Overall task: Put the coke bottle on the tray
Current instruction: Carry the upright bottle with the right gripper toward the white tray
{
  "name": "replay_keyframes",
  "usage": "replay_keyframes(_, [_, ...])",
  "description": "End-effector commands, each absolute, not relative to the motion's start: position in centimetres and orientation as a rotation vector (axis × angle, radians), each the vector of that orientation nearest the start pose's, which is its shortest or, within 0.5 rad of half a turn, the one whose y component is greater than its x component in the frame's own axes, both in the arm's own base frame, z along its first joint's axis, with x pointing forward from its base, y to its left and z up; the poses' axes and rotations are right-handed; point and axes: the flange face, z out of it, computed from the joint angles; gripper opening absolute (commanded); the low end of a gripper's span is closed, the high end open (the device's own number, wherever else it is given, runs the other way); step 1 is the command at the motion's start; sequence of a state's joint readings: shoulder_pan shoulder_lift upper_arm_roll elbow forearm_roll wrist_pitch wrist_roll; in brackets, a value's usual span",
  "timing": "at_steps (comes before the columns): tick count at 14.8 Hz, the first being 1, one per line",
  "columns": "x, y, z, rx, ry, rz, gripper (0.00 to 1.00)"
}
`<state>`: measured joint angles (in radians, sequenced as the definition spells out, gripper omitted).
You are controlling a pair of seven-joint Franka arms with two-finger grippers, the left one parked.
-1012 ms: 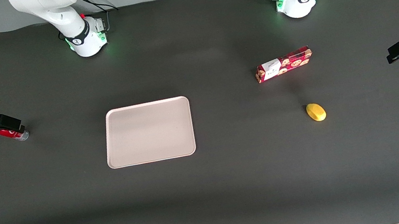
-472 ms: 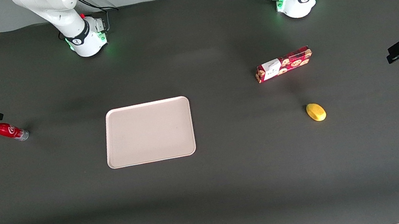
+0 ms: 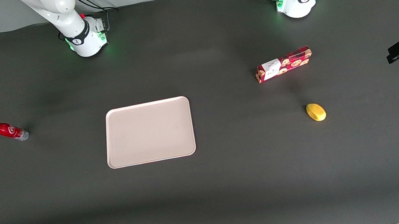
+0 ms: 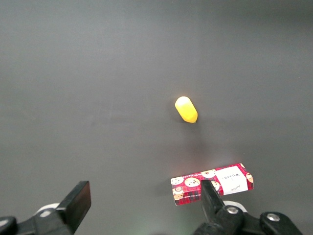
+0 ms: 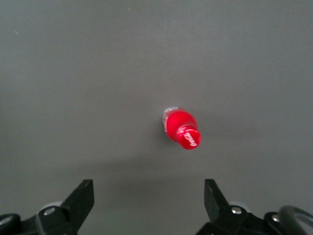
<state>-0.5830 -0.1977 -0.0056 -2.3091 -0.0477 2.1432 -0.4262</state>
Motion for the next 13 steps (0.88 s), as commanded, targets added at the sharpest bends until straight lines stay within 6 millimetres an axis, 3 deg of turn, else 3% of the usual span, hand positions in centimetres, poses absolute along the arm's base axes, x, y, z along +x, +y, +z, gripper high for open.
replay_keyframes(1, [38.8,-29.9,39.3,-3.183,0.157,-0.031,1.0])
replay_keyframes(4, [38.7,-31.4,36.6,-3.127,0.134,-0.053,1.0])
replay_keyframes(13, [40.1,-32.6,34.3,-3.137,0.153,-0.1,1.0])
